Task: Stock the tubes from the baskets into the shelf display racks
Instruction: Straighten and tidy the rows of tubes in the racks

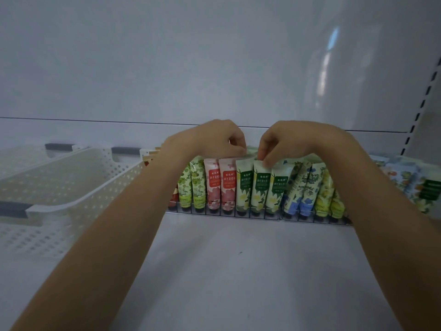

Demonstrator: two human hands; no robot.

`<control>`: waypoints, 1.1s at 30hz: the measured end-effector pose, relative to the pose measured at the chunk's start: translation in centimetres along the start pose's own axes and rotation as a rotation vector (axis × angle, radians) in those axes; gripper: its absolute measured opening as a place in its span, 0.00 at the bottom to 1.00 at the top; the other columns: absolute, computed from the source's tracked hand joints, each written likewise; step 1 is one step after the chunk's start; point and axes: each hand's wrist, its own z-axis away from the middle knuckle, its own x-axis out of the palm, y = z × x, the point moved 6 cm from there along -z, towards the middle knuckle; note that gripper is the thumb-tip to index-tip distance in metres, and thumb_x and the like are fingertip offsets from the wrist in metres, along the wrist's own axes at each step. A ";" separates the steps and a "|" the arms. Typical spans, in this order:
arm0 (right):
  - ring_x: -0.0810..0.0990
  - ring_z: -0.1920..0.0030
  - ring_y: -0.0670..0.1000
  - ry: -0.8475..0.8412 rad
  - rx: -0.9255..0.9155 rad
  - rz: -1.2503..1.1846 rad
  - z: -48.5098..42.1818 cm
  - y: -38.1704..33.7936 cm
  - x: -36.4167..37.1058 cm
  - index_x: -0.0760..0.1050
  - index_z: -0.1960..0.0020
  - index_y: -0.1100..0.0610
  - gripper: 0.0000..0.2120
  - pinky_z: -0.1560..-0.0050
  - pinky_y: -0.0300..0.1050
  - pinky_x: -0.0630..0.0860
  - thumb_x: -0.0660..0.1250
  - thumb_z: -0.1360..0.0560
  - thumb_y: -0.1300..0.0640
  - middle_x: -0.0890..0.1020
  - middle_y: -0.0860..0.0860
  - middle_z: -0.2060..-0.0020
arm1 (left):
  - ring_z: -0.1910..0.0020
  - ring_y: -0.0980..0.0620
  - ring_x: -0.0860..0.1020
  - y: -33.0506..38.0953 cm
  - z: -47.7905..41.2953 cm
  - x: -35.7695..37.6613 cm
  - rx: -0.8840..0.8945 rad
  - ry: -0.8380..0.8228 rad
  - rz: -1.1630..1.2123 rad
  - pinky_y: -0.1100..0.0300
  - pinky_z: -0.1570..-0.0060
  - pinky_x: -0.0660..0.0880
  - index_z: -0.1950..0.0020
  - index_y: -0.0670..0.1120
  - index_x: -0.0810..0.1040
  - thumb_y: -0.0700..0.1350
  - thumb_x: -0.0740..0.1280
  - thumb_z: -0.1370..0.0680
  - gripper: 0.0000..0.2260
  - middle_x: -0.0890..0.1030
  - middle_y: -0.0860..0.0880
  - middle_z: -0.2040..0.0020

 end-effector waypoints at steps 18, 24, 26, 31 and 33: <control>0.76 0.58 0.44 0.088 -0.009 -0.020 0.4 0.9 -1.4 0.76 0.59 0.48 0.05 0.58 0.40 0.70 0.71 0.29 0.57 0.79 0.43 0.60 | 0.62 0.65 0.72 0.0 0.0 0.6 0.008 -0.054 0.029 0.73 0.62 0.65 0.49 0.48 0.81 0.46 0.67 0.25 0.07 0.76 0.58 0.58; 0.74 0.60 0.41 -0.043 0.093 0.042 1.3 2.7 -1.2 0.77 0.62 0.46 0.06 0.58 0.41 0.68 0.72 0.30 0.56 0.80 0.43 0.61 | 0.62 0.66 0.72 0.1 0.0 0.8 0.005 -0.057 0.042 0.74 0.64 0.65 0.50 0.49 0.81 0.46 0.66 0.24 0.06 0.76 0.58 0.58; 0.75 0.61 0.43 -0.043 0.117 0.067 1.0 2.9 -0.9 0.77 0.62 0.47 0.06 0.62 0.38 0.67 0.72 0.30 0.56 0.80 0.47 0.60 | 0.61 0.65 0.72 0.1 0.0 0.9 0.003 -0.064 0.051 0.72 0.63 0.65 0.50 0.49 0.80 0.46 0.67 0.24 0.05 0.76 0.57 0.56; 0.73 0.66 0.42 -0.036 0.085 0.061 0.7 2.5 -0.8 0.76 0.62 0.47 0.08 0.66 0.38 0.65 0.71 0.29 0.57 0.77 0.45 0.66 | 0.62 0.64 0.73 0.0 0.0 0.9 0.001 -0.080 0.070 0.72 0.64 0.66 0.49 0.49 0.80 0.45 0.67 0.24 0.06 0.77 0.58 0.59; 0.73 0.66 0.42 -0.028 0.074 0.053 0.7 2.5 -0.8 0.76 0.63 0.47 0.08 0.65 0.38 0.65 0.71 0.29 0.58 0.77 0.44 0.66 | 0.62 0.63 0.74 0.0 0.0 1.0 0.004 -0.093 0.089 0.71 0.64 0.67 0.48 0.48 0.80 0.44 0.67 0.24 0.06 0.76 0.60 0.61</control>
